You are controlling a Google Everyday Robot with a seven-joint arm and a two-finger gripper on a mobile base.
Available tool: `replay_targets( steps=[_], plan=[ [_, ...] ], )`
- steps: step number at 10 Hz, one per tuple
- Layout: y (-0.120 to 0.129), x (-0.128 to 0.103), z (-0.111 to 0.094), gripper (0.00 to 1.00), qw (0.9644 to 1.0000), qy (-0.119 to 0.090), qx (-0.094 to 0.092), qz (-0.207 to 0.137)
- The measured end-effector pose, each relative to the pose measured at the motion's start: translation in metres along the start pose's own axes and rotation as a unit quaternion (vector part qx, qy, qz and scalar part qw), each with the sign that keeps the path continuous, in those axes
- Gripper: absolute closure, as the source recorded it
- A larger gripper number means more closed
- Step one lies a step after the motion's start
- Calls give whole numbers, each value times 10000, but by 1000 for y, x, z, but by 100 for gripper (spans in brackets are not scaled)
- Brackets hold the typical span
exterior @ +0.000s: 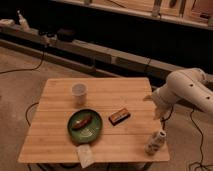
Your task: Move the arm in a circular motion
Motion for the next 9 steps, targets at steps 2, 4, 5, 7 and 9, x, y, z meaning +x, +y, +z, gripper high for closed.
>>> replay_targets(
  steps=[2,4,5,7,9],
  plan=[
    [-13,56,-8,35,9978,370,112,541],
    [-30,100,-16,35,9922,798,155,948],
    [-42,127,-22,35,9858,1158,108,1208],
    [-67,151,-32,35,9743,1684,36,1499],
    [-113,139,-33,35,9677,2049,59,1470]
  ],
)
